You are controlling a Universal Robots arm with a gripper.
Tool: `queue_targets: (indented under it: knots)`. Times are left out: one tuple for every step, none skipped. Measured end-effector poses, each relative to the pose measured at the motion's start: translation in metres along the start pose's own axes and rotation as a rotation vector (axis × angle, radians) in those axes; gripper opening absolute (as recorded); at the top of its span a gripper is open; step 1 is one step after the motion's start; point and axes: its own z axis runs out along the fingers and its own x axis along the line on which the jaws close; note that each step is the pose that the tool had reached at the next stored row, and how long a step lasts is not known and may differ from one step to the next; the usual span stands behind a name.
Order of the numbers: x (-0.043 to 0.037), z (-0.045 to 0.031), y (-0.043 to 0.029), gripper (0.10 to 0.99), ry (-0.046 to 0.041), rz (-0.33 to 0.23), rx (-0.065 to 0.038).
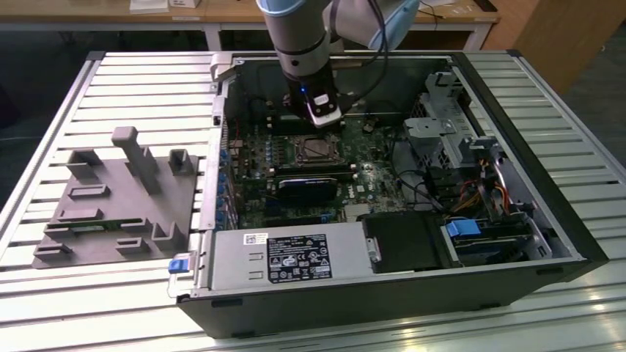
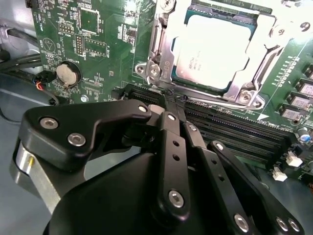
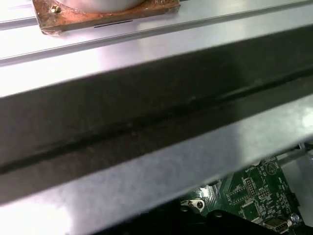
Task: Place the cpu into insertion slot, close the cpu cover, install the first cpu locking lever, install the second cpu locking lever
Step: 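Install the first cpu locking lever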
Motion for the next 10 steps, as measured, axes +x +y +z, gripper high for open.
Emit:
queue_targets:
  knots:
    - [0.0001, 0.0006, -0.0002, 0.106, -0.0006, 0.000, 0.002]
    - [0.0002, 0.0010, -0.0003, 0.106, -0.0011, -0.001, 0.003]
    - [0.0003, 0.0015, -0.0005, 0.106, -0.0016, -0.001, 0.005]
    - [0.0004, 0.0021, -0.0006, 0.106, -0.0022, -0.002, 0.006]
    - [0.0005, 0.0027, -0.0006, 0.106, -0.0028, -0.002, 0.007]
    - [0.0006, 0.0033, -0.0007, 0.106, -0.0032, -0.002, 0.008]
    - [0.0006, 0.0034, -0.0008, 0.106, -0.0034, -0.002, 0.008]
    - [0.0007, 0.0034, -0.0009, 0.106, -0.0034, -0.002, 0.008]
    - [0.0007, 0.0034, -0.0009, 0.106, -0.0033, -0.002, 0.007]
    - [0.0007, 0.0035, -0.0009, 0.106, -0.0033, -0.002, 0.007]
